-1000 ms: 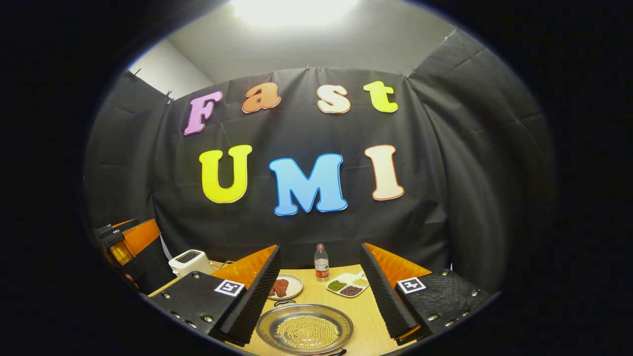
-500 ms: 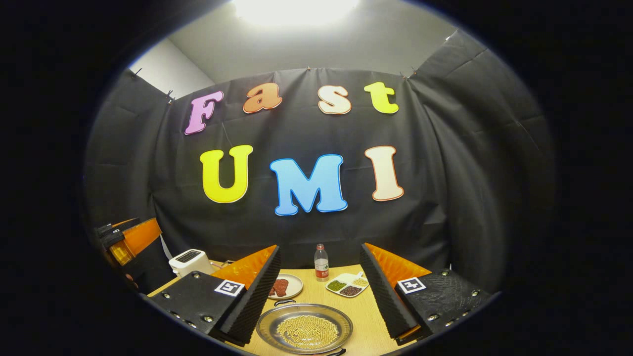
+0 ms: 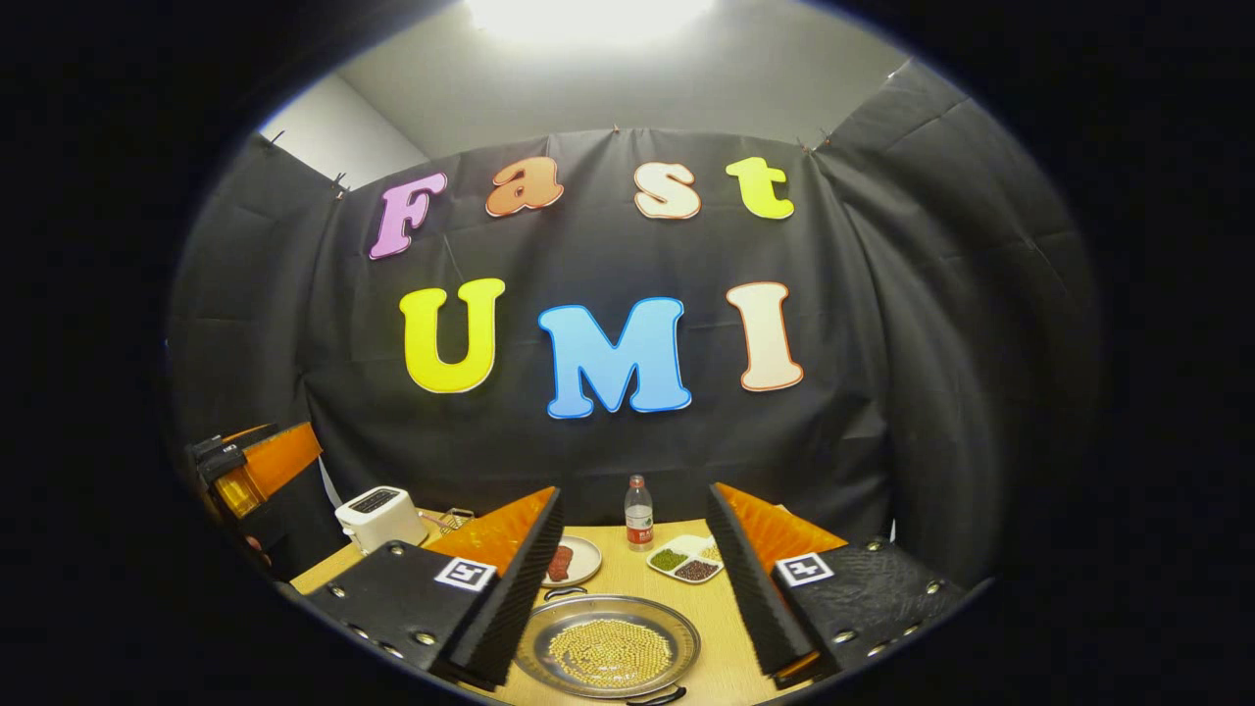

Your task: First push the handle of the pot to place it horizontally, then grasp the pot with both hands and set it on the induction cooktop.

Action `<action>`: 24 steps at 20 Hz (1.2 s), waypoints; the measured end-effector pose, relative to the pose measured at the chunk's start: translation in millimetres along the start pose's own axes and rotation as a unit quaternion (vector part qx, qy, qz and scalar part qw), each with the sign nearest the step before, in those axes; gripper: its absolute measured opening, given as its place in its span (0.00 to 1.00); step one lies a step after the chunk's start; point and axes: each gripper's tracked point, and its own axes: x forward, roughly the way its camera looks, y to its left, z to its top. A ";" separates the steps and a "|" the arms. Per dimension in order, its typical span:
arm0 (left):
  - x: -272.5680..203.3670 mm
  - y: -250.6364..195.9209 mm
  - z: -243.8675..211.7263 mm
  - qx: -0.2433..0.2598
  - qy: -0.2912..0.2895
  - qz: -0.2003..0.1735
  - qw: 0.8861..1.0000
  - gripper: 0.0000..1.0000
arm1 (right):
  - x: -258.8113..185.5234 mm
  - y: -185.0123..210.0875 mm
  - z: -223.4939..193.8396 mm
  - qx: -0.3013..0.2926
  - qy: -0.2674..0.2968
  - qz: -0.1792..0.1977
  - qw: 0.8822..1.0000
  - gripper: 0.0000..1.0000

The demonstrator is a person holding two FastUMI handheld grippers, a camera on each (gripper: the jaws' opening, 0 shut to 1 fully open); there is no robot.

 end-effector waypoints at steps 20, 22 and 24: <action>9.1 -3.1 -33.5 0.010 0.034 0.002 0.999 0.97 | -24.5 17.9 -239.9 -0.003 0.323 0.109 0.940 0.06; 7.7 -1.3 -37.4 0.010 0.038 0.007 0.999 0.97 | -30.8 16.4 -263.9 -0.006 0.354 0.113 0.928 0.06; 6.5 0.4 -41.6 0.011 0.044 0.010 0.999 0.99 | -41.4 15.6 -286.0 -0.006 0.385 0.118 0.915 0.06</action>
